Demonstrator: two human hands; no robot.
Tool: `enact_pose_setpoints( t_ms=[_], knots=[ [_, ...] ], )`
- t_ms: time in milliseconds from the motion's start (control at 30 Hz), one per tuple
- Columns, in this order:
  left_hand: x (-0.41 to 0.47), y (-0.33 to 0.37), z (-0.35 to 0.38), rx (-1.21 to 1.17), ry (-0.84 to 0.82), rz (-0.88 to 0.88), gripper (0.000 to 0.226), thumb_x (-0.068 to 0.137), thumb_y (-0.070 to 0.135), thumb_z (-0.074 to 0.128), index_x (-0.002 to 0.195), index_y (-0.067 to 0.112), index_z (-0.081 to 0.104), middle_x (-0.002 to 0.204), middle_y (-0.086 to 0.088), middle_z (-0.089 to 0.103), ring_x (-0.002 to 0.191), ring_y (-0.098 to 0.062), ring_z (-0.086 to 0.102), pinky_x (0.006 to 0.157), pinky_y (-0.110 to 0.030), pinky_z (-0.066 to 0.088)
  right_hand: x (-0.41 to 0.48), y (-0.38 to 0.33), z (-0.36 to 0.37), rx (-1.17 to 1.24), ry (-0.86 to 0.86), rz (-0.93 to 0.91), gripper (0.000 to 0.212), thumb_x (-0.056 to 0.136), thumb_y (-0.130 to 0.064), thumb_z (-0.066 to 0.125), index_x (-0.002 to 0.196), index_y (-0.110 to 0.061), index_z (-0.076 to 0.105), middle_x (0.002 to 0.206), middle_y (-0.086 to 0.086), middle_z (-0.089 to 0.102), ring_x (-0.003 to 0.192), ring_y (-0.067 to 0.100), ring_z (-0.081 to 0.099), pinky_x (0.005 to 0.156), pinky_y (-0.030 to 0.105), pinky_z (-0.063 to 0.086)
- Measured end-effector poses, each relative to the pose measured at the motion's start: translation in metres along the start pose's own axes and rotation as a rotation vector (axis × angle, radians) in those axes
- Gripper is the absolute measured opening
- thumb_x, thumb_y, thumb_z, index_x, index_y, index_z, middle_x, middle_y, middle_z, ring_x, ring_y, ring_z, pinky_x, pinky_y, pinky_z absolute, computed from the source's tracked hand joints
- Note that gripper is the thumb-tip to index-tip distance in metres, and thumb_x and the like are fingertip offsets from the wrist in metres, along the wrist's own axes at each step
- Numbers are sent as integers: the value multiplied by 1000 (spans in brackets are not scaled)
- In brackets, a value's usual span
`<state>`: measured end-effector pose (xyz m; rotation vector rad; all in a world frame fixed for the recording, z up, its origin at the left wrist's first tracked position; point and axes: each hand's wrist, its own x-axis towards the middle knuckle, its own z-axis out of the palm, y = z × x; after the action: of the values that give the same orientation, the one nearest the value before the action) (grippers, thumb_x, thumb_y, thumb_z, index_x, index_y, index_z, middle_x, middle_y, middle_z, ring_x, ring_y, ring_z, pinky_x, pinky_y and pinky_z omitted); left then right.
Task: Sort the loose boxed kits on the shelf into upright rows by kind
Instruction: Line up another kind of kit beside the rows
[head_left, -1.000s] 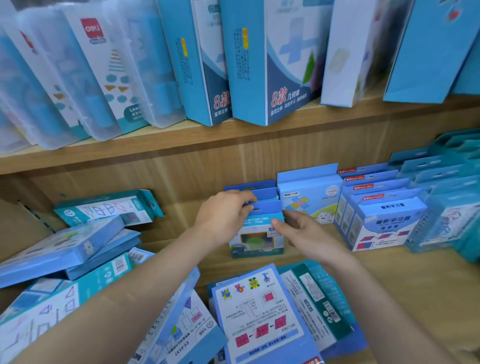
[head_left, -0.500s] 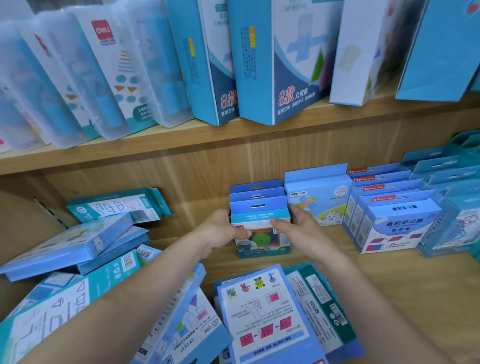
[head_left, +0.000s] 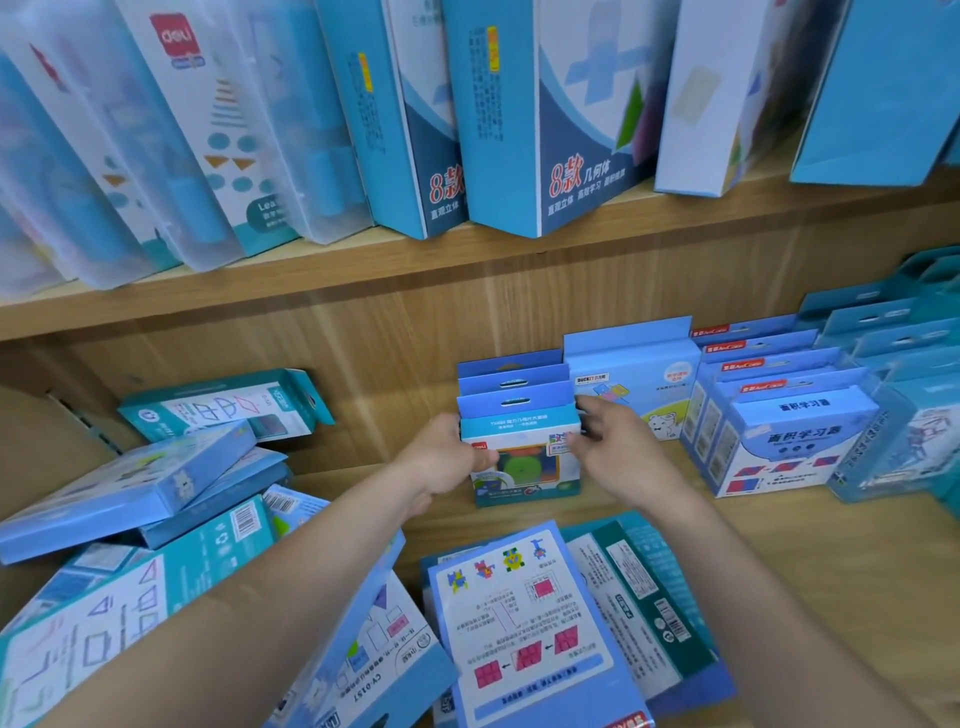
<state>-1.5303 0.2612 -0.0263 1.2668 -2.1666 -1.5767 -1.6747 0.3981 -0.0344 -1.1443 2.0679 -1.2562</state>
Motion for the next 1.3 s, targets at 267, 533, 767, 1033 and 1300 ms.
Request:
enact_pose_setpoints(
  t_ms=[267,533,767,1033,1300],
  knots=[
    [9,0,4,125,28,0,32,79,0,68,108,11,59,108,-7,67,103,-24,62,97,-45,48,4,5,-3,17,-112,21,36,92,-5,52,124,-20,57,115,-2,68,109,16,62,97,40,48],
    [-44,24,-33,703,276,208,50,83,19,63,128,11,45,128,-11,57,117,-29,54,94,-39,46,-58,-14,-30,44,-32,-21,38,91,-14,60,127,-25,53,127,-8,58,108,6,59,95,27,47],
    [-160,-5,-26,764,85,651,27,89,17,50,98,30,71,95,17,71,87,-4,63,74,-19,47,-145,-22,-27,155,-84,-49,25,82,-20,65,105,-29,68,104,-14,70,100,1,63,78,15,51],
    [-189,-64,42,946,113,862,61,70,66,45,111,26,66,113,11,67,102,-9,63,75,-25,55,-192,3,-5,101,12,-23,30,76,-35,63,105,-31,67,102,-22,67,100,-1,63,82,12,48],
    [-179,-85,80,983,296,928,44,82,19,45,122,11,63,124,-5,64,114,-21,61,92,-38,52,-212,20,0,-11,28,-107,34,86,-20,67,114,-36,60,112,-28,60,104,-1,60,85,11,46]
  ],
)
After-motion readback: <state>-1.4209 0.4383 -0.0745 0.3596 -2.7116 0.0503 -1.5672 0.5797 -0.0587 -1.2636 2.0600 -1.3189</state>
